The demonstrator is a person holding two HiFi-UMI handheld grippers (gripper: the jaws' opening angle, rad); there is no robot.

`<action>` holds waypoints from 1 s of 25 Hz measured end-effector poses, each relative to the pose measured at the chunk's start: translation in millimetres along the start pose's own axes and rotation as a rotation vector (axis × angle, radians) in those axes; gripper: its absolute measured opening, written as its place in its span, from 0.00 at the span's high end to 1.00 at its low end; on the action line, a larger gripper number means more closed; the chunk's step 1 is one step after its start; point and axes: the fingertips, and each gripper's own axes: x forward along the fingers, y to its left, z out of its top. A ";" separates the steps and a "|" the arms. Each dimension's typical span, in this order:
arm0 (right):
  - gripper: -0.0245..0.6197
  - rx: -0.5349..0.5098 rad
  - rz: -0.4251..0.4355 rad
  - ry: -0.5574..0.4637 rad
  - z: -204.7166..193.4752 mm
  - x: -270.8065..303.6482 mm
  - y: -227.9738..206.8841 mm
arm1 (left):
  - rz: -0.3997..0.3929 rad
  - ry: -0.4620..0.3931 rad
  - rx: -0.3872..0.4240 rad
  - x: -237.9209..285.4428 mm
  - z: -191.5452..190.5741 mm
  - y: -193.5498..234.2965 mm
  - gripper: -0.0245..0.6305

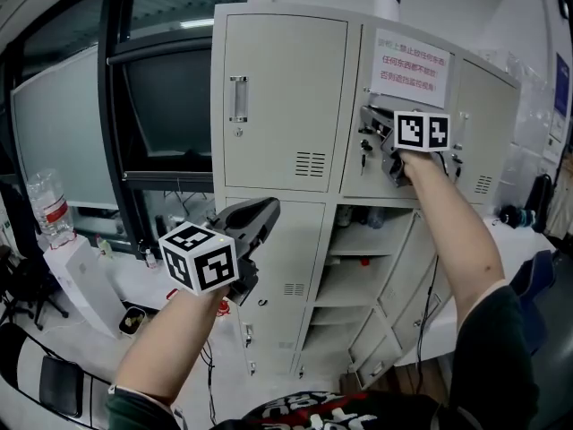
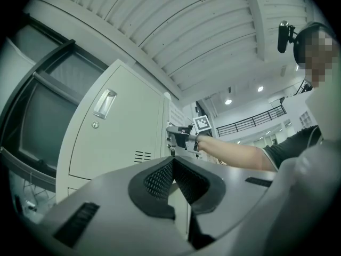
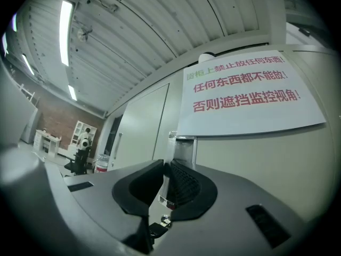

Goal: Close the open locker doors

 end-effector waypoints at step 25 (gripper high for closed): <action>0.86 -0.030 -0.146 -0.077 -7.3 7.5 -7.0 | 0.009 0.026 -0.028 -12.4 -15.6 18.6 0.95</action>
